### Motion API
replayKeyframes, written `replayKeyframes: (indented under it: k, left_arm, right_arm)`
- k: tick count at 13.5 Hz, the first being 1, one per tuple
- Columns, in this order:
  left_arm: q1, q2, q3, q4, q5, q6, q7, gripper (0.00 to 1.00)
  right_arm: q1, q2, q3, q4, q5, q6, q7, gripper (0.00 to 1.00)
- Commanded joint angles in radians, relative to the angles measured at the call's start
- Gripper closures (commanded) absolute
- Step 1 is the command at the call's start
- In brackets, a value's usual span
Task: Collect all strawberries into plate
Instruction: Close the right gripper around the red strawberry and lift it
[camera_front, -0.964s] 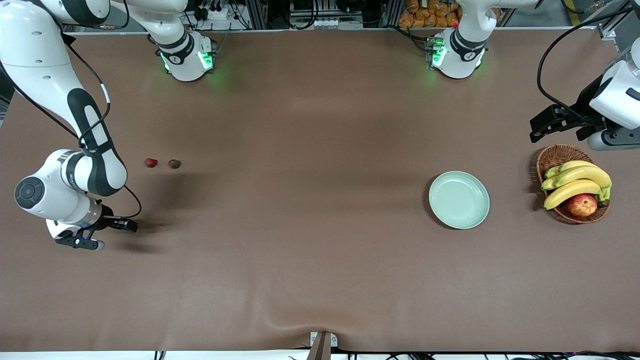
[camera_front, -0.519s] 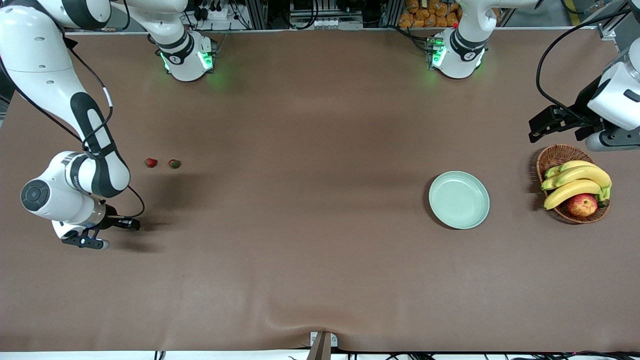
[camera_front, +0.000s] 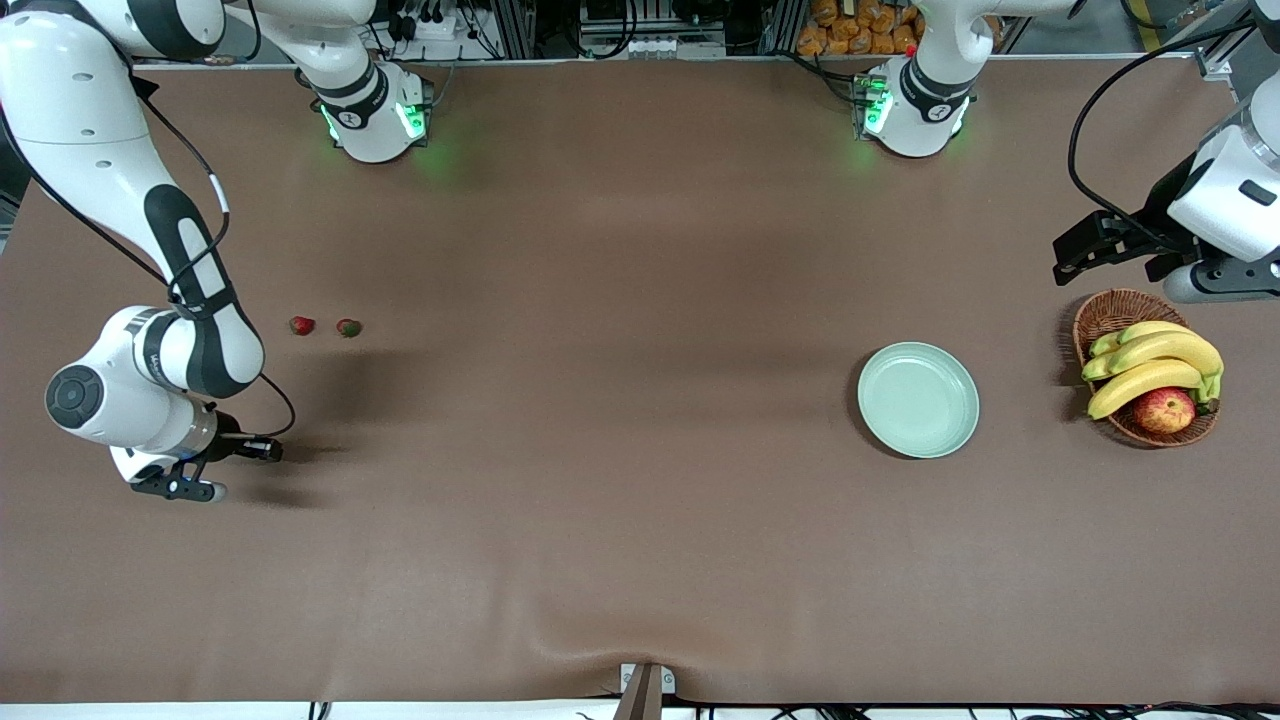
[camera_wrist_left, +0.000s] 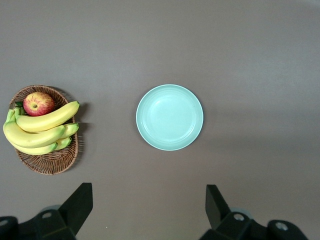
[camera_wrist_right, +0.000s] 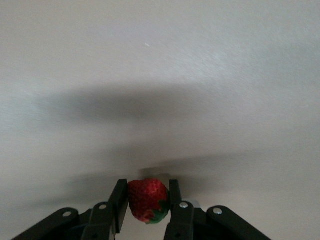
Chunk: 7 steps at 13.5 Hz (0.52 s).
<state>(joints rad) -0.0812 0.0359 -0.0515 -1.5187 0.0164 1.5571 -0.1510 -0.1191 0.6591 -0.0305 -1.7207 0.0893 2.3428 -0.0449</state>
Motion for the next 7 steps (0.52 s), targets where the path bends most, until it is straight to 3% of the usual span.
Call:
replayKeyframes:
  k: [1,4,7]
  left_arm:
    - [0.003,-0.005,-0.007,-0.003,0.007,0.001,-0.002,0.00]
    - [0.003,-0.007,-0.007,-0.005,0.007,0.000,-0.005,0.00]
    - [0.003,-0.007,-0.013,-0.009,0.007,0.001,-0.004,0.00]
  right_arm:
    - [0.032,-0.004,0.006,0.142,0.085,-0.181,0.055,1.00]
    - [0.081,-0.004,0.047,0.240,0.106,-0.289,0.262,1.00]
    - [0.090,-0.003,0.174,0.253,0.104,-0.284,0.527,1.00]
